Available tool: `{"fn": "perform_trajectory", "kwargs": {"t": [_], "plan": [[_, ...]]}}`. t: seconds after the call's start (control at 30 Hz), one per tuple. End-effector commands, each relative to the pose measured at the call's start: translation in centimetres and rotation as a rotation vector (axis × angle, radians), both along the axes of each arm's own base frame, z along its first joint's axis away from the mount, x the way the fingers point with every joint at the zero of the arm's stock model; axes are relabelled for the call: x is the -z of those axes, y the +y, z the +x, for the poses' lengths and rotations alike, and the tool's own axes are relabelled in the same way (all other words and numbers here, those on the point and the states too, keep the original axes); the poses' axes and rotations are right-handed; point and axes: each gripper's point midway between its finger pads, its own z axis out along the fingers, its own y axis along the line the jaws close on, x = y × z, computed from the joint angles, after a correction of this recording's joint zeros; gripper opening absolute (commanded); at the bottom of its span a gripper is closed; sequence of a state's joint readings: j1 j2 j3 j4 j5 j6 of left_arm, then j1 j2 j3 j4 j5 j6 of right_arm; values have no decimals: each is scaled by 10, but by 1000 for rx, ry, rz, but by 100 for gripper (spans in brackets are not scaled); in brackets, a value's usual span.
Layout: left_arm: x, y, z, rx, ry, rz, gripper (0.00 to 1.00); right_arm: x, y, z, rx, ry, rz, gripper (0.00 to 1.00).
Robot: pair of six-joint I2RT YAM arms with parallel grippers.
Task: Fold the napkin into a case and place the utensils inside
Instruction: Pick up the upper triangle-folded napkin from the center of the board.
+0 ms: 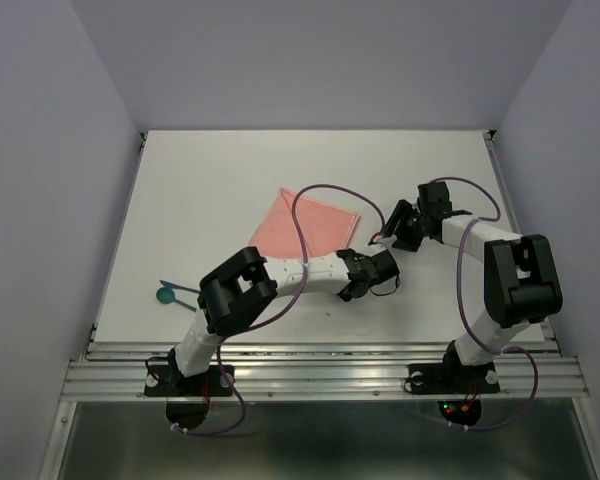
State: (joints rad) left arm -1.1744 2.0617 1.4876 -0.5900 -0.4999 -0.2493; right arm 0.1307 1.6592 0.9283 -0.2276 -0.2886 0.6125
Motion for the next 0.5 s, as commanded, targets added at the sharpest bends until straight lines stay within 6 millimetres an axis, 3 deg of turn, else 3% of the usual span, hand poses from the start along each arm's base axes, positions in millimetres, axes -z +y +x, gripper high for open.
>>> {"fn": "perform_trajectory", "kwargs": {"t": [0.0,0.13,0.47], "plan": [[-4,-3,-4,13,-17,-9,48,-15,1,6,-14,-56,2,60],[2,3,-3,6,-27,22,42,-15,1,5,-12,-55,-1,60],[13,11,-2,-7,-34,57,40,-16,1,3,-12,-57,1,60]]}}
